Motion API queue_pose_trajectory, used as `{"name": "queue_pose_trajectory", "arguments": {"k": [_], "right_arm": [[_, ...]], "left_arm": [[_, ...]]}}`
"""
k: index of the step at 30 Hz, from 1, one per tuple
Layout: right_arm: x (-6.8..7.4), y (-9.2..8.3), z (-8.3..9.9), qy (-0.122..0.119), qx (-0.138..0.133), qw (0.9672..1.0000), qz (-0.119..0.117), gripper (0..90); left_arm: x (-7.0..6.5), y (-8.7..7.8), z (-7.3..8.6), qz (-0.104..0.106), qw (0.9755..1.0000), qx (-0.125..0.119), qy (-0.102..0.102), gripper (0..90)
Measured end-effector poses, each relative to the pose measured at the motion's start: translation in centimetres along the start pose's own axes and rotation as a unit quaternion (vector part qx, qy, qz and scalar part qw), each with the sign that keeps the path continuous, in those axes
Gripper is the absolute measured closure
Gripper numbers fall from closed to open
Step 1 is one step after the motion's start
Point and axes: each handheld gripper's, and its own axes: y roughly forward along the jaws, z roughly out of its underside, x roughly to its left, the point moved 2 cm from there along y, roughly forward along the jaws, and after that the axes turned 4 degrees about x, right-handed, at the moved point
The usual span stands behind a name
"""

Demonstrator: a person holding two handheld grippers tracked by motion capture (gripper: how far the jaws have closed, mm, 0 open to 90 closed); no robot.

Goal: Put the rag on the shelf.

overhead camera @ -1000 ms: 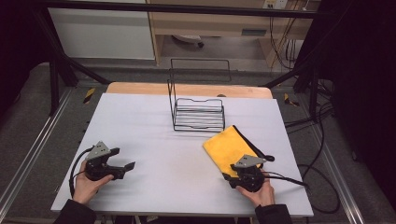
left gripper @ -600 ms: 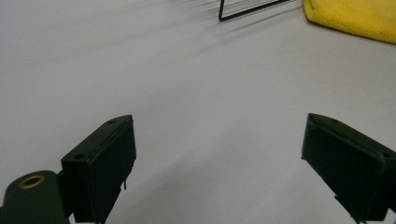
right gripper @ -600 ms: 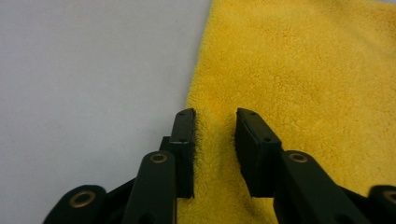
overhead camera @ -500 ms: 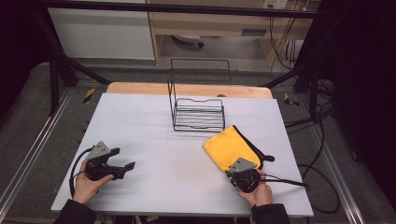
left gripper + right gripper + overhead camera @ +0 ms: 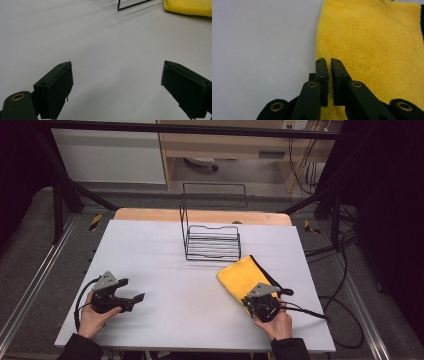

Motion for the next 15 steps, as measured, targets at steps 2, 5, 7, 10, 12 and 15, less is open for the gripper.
{"name": "queue_pose_trajectory", "arguments": {"k": [2, 5, 7, 10, 12, 15], "right_arm": [[0.3, -0.1, -0.5, 0.008, -0.008, 0.9999, -0.013, 85.6], [1.0, -0.1, -1.1, 0.017, -0.012, 0.9995, -0.026, 85.6], [1.6, 0.1, -1.3, 0.023, -0.013, 0.9990, -0.035, 85.6], [2.5, 0.4, -1.7, 0.027, -0.010, 0.9984, -0.048, 85.6], [3.1, 0.6, -2.0, 0.028, -0.010, 0.9980, -0.056, 85.6], [4.2, 0.9, -2.4, 0.026, -0.014, 0.9971, -0.070, 85.7]], "left_arm": [[0.0, 0.0, 0.0, 0.000, 1.0000, 0.000, 0.000, 10.4], [0.0, 0.0, 0.0, -0.001, 1.0000, 0.000, -0.001, 10.4], [0.0, 0.0, 0.0, -0.001, 1.0000, 0.000, -0.001, 10.4], [0.0, 0.0, 0.0, -0.002, 1.0000, 0.000, -0.001, 10.4], [0.0, 0.0, 0.0, -0.002, 1.0000, 0.000, -0.001, 10.4], [0.0, 0.0, 0.0, -0.003, 1.0000, 0.000, -0.001, 10.4]]}}
